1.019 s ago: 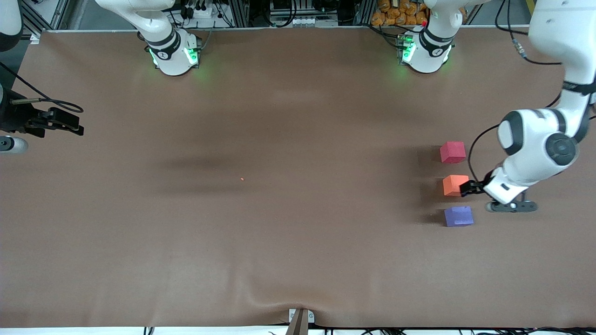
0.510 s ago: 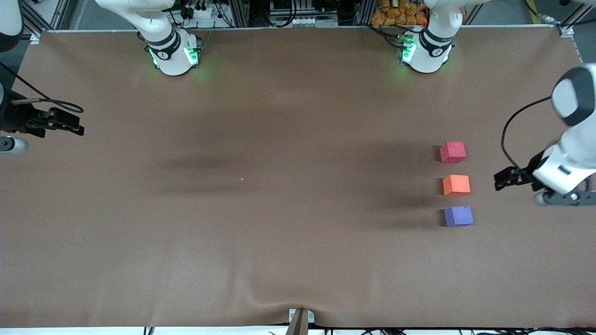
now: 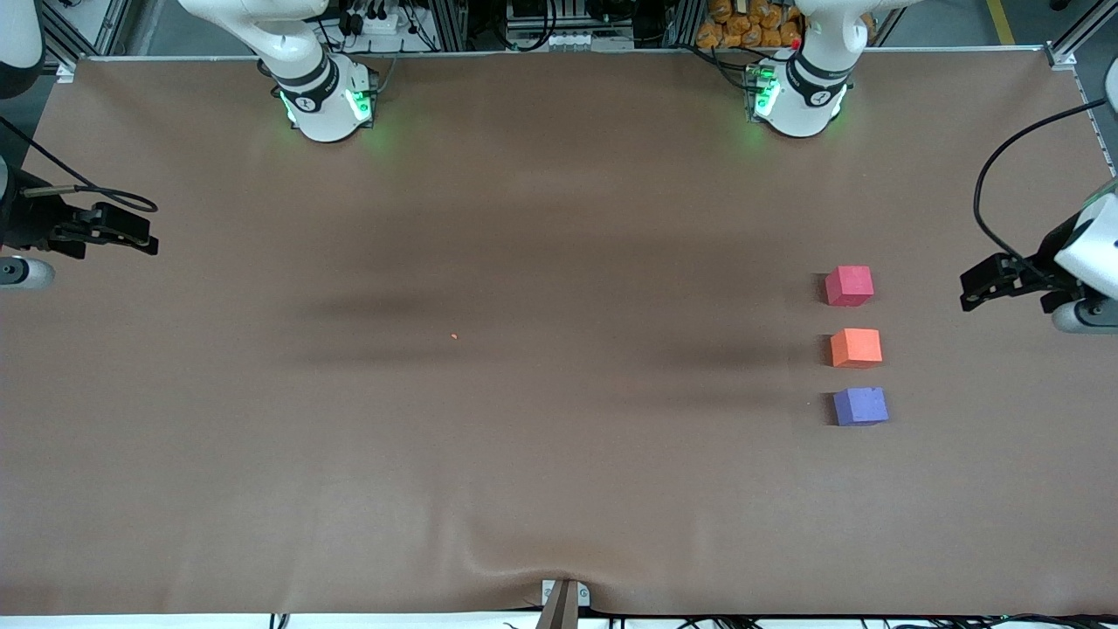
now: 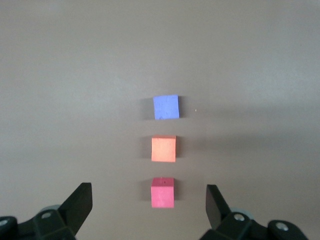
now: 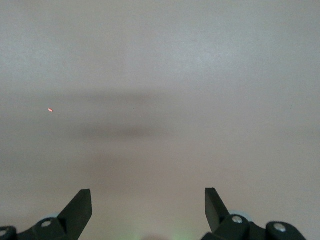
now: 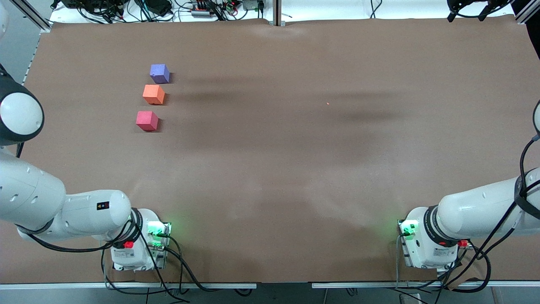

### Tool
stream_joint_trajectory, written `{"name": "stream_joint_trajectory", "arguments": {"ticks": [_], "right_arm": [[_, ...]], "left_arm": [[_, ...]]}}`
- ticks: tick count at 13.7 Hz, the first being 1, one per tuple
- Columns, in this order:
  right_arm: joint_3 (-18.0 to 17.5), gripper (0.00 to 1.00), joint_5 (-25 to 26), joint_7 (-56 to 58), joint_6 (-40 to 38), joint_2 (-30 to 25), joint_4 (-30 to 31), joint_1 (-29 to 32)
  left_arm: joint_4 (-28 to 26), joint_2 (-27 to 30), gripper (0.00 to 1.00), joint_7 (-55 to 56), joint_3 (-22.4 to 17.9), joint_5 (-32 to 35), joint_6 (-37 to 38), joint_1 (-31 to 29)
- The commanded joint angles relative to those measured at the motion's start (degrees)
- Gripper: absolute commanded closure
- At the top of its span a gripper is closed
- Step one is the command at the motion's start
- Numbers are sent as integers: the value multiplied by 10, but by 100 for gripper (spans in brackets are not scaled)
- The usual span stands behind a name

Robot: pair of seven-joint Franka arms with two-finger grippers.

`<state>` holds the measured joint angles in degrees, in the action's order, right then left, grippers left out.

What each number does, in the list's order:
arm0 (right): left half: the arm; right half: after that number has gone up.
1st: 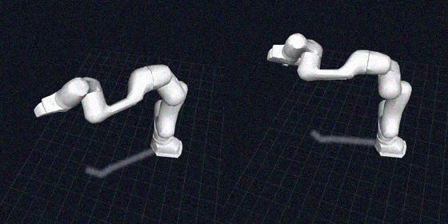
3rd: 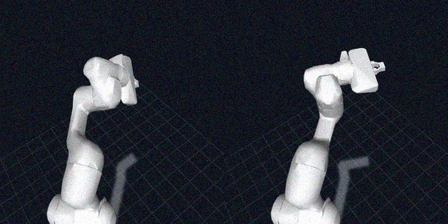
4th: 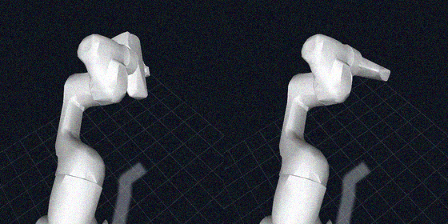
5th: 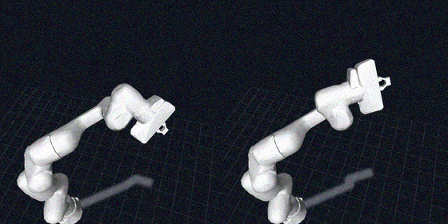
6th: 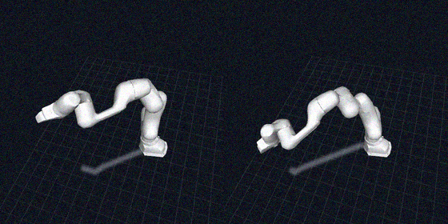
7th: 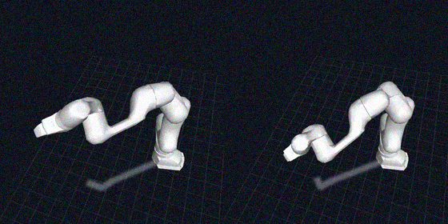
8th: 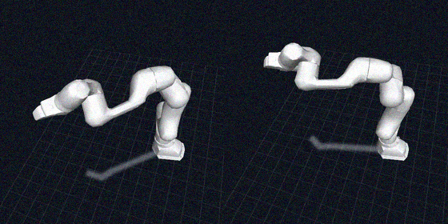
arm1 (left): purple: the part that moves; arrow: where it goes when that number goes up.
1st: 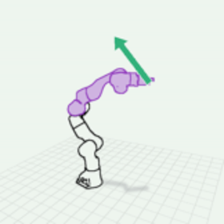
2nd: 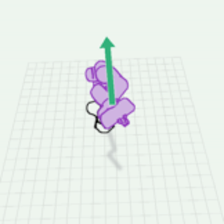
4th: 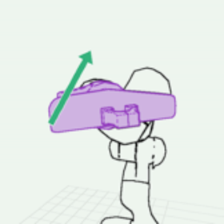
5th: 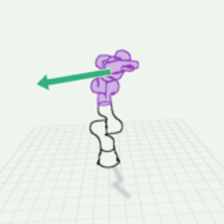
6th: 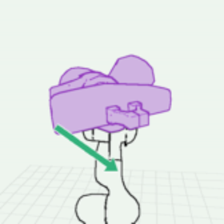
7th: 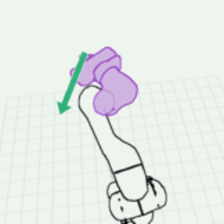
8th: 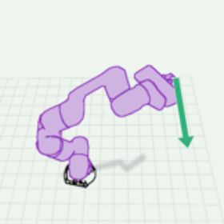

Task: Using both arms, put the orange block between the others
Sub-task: 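Open the left gripper and lift it away from the blocks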

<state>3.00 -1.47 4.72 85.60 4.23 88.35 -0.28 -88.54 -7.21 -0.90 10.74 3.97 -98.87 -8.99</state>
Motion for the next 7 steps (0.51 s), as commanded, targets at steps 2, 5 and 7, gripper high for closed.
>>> {"name": "stream_joint_trajectory", "arguments": {"ticks": [2,5,7], "right_arm": [[-2,0,-10,1,4,-2,5,1],[-2,0,-11,1,4,0,5,2],[-2,0,-11,1,3,-1,5,1]], "left_arm": [[11,31,0,16,10,-13,34,-2],[12,56,0,18,10,-24,75,-2],[12,58,0,20,17,-25,75,-2]]}}
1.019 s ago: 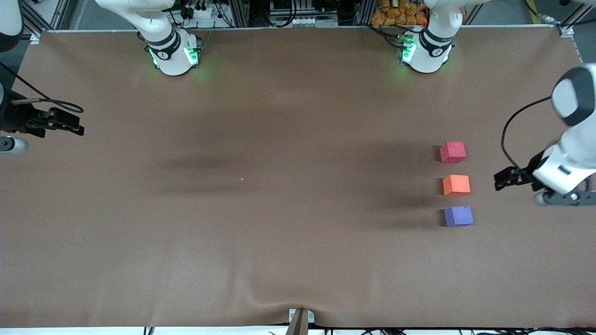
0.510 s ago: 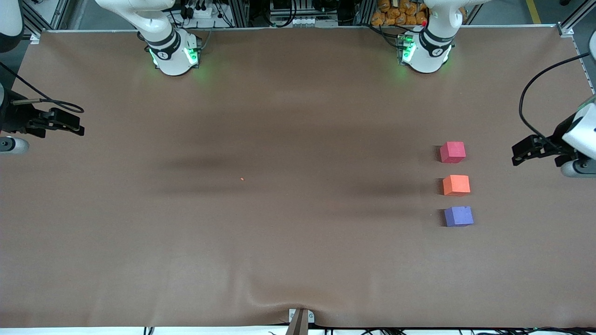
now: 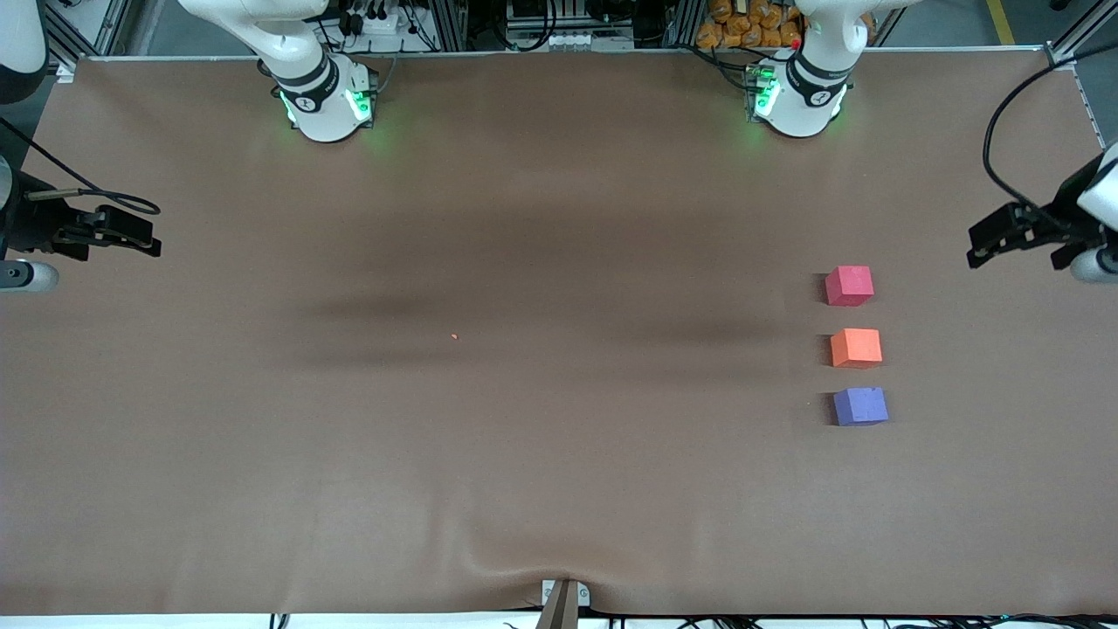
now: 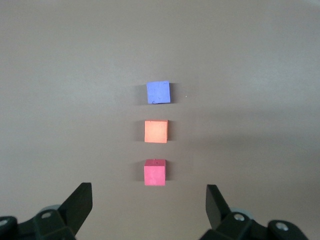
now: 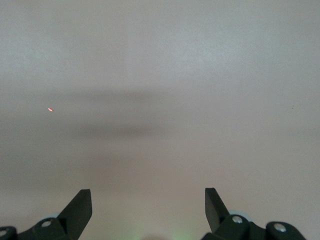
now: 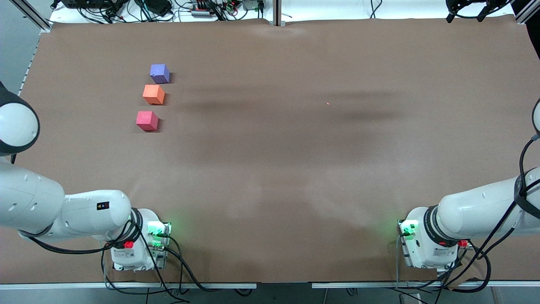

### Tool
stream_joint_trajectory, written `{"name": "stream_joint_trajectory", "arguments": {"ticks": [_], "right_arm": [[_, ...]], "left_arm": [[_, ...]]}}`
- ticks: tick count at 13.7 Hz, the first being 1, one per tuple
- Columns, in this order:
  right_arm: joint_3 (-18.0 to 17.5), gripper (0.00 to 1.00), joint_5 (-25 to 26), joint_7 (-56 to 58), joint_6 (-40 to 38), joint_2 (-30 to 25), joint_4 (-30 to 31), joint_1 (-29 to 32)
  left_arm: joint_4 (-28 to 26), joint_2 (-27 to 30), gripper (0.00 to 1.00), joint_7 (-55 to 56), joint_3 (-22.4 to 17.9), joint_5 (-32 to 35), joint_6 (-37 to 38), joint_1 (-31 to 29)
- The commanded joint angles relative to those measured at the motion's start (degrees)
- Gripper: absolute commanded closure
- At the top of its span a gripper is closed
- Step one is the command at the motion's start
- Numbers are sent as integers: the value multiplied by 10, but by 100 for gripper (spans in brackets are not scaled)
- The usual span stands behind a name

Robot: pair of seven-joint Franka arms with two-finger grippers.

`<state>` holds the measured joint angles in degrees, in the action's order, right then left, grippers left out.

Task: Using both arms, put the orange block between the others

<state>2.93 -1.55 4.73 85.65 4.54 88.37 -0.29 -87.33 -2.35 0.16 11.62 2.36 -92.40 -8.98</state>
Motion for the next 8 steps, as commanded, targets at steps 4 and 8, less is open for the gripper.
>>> {"name": "stream_joint_trajectory", "arguments": {"ticks": [4,8], "right_arm": [[-1,0,-13,1,3,-4,5,1],[-1,0,-13,0,3,-6,5,0]], "left_arm": [[0,12,0,2,10,-9,27,-8],[-8,23,0,8,-32,-21,30,41]]}}
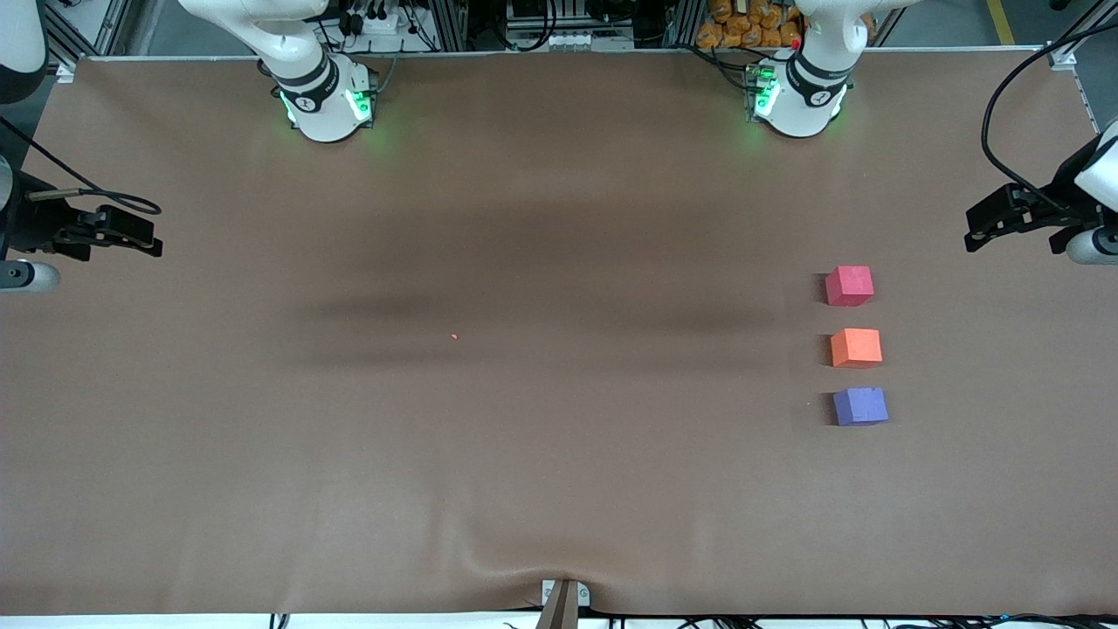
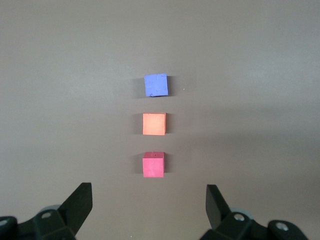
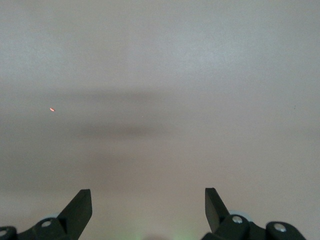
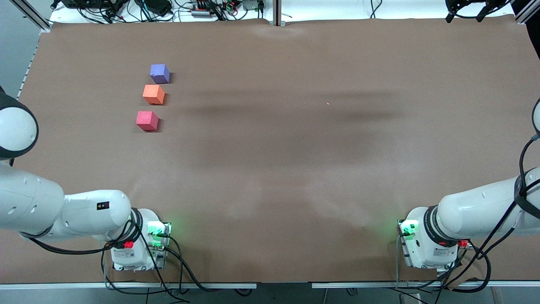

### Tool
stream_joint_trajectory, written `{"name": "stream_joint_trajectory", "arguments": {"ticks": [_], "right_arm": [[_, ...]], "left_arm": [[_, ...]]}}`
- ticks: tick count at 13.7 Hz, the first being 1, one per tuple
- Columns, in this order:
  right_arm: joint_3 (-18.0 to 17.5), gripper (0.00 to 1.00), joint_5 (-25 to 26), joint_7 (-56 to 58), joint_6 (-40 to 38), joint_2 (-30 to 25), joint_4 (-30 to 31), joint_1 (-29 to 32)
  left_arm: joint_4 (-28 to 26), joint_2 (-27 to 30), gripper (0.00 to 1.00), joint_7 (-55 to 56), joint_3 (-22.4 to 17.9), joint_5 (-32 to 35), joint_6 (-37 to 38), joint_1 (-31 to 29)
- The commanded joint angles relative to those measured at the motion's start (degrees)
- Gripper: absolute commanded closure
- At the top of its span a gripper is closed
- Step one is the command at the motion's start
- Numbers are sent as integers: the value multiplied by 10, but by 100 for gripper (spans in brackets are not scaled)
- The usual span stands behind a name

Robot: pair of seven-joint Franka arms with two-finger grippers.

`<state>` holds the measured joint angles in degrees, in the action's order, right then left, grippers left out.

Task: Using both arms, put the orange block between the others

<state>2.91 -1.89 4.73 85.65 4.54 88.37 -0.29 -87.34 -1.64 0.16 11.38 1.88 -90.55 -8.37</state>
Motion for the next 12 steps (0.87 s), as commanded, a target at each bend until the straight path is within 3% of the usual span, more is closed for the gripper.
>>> {"name": "stream_joint_trajectory", "arguments": {"ticks": [1,3,6,12], "right_arm": [[-1,0,-9,-1,2,-8,5,0],[-2,0,-9,-3,0,-8,5,-1],[-2,0,-9,-3,-1,-9,5,-1],[-2,0,-9,-3,-1,-8,5,-3]], "left_arm": [[-12,19,0,10,-59,-18,21,63],[-28,38,0,13,-86,-24,26,88],[-70,74,0,27,-87,-36,25,93],[-51,67,0,33,-83,-32,33,92]]}}
